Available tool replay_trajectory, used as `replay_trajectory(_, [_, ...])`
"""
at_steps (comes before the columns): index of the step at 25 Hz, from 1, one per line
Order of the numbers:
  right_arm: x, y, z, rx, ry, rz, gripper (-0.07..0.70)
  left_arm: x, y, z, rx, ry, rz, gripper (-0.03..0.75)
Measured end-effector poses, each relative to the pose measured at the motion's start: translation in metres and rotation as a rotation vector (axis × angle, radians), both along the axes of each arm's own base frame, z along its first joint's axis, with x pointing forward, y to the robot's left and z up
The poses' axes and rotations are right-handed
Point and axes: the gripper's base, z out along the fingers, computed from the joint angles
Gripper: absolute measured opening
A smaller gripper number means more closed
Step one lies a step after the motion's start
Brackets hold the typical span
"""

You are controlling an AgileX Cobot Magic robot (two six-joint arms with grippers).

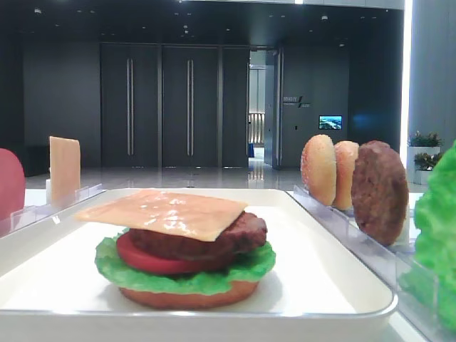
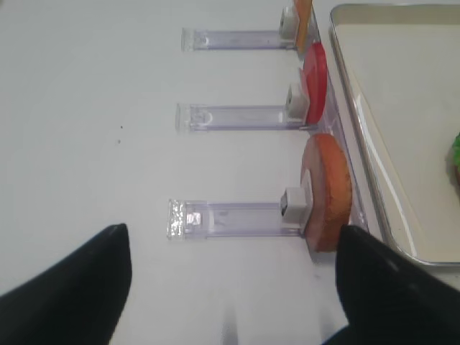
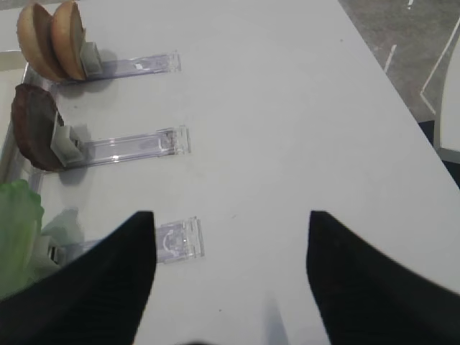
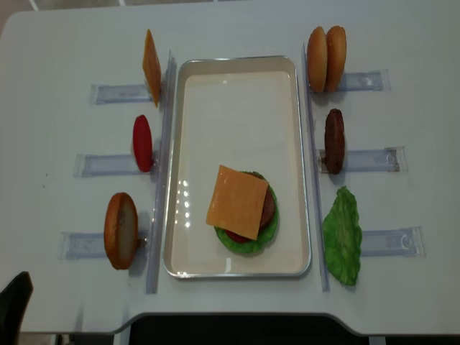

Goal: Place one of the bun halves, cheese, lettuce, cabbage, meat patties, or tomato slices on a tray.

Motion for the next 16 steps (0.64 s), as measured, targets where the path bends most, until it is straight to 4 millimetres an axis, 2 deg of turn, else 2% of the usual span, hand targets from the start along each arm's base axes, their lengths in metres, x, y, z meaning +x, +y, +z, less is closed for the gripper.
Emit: replay_trajectory(16, [0.0,0.0,0.0,0.0,0.0,0.0,0.434,-0.0022,0.0007,-0.0002,0.007,-0.014,0.006,0.692])
